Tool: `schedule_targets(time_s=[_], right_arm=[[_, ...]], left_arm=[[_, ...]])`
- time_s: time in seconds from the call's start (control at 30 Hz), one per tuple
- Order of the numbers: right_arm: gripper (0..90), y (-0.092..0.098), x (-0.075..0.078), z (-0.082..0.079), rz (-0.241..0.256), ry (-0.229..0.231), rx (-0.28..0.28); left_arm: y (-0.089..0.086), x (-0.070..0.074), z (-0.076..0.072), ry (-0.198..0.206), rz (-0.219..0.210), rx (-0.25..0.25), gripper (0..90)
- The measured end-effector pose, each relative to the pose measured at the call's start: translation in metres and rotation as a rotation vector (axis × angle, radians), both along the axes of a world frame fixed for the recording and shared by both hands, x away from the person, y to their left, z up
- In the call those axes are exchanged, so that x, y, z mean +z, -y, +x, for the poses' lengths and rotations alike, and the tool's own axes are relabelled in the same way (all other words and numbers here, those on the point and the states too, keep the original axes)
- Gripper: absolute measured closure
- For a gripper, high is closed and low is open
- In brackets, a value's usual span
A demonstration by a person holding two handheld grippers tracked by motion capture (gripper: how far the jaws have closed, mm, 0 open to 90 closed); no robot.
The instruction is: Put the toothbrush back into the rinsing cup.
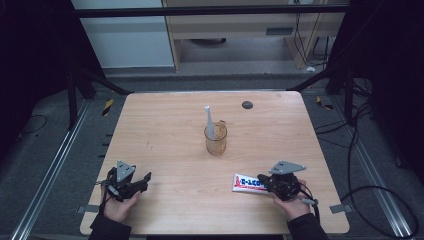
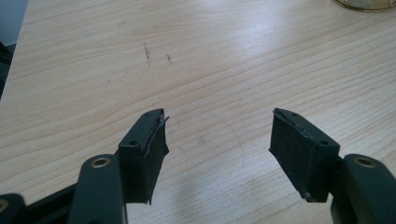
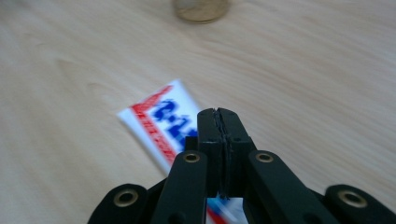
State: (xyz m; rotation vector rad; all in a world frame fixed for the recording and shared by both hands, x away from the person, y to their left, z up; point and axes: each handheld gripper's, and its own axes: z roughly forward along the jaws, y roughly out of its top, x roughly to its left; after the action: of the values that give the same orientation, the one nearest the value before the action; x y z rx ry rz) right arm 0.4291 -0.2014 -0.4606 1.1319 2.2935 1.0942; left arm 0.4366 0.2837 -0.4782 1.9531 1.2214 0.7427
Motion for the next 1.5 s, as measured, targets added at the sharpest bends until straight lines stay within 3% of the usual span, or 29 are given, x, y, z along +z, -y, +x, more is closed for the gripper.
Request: schedule_targets(time_s=[0.13,0.33,0.8,1.5], right_arm=[[89.4,0.021,-0.005,0.006,-0.047,-0.014,-0.078],[89.8,0.031,-0.011,0.009,-0.078,-0.051,-0.102],[90.0,0.036,-0.015,0.0,-0.104,-0.073,-0.091],[89.8,0.033,-0.014,-0.025,-0.087,-0.09,-0.043]], left_arm=[[0.0,0.0,0.0,-0.003,0.0,0.0,35.2],[0.0,-0.001,0.0,-0.005,0.003,-0.006,35.2],[-0.001,0.0,0.0,-0.005,-0.004,-0.004,34.0],[-0.004,0.0,0.0,-0.005,0.001,0.01,33.0]])
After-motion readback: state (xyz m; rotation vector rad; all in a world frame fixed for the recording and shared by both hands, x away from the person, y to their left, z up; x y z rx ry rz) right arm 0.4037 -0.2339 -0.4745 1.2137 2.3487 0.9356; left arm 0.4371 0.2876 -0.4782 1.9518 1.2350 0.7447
